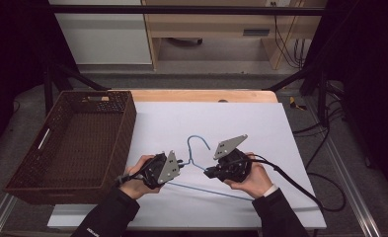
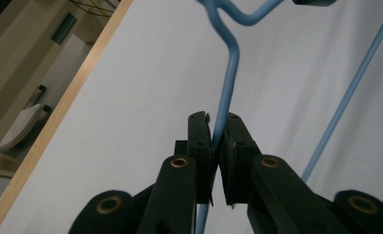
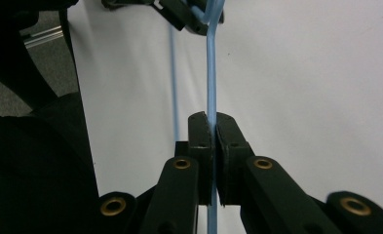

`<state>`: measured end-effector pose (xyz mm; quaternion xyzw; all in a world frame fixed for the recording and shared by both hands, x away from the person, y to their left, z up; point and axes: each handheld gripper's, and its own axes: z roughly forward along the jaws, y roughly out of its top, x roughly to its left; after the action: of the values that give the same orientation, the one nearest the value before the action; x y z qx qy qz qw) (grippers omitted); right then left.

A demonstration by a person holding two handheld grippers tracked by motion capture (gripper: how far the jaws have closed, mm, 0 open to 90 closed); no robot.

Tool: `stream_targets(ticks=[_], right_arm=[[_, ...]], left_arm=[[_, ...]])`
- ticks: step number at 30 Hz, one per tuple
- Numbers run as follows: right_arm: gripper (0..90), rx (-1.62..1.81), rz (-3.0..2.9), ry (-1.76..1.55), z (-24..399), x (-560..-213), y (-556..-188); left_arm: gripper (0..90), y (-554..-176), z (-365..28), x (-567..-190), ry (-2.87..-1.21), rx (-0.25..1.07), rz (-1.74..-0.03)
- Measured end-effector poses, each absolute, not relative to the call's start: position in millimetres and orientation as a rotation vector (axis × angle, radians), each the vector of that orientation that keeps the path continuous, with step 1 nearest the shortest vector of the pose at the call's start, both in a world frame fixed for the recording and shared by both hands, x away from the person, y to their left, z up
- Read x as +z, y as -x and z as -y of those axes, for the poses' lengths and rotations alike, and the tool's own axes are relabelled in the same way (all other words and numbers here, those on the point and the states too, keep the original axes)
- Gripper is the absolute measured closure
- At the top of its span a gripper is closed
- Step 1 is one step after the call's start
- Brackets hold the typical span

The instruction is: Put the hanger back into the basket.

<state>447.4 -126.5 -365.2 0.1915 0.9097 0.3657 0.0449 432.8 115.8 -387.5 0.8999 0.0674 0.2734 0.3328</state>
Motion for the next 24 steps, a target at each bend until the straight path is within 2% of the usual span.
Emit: stream_targets(ticks=[11, 14, 17, 24], right_arm=[[86.2, 1.119, -2.763, -0.598, 131, -361, -448], [81.4, 1.127, -2.734, -0.598, 134, -359, -448], [73.5, 1.161, -2.671, -0.62, 140, -354, -447], [41.9, 1.314, -2.368, -0.75, 177, -343, -447]], left_arm=[[87.0, -429, -114, -385, -2.358, 0.673, -0.195], [87.1, -429, -113, -383, -2.342, 0.666, -0.227], [87.1, -430, -114, -379, -2.334, 0.676, -0.269], [87.1, -431, -112, -372, -2.325, 0.709, -0.371]])
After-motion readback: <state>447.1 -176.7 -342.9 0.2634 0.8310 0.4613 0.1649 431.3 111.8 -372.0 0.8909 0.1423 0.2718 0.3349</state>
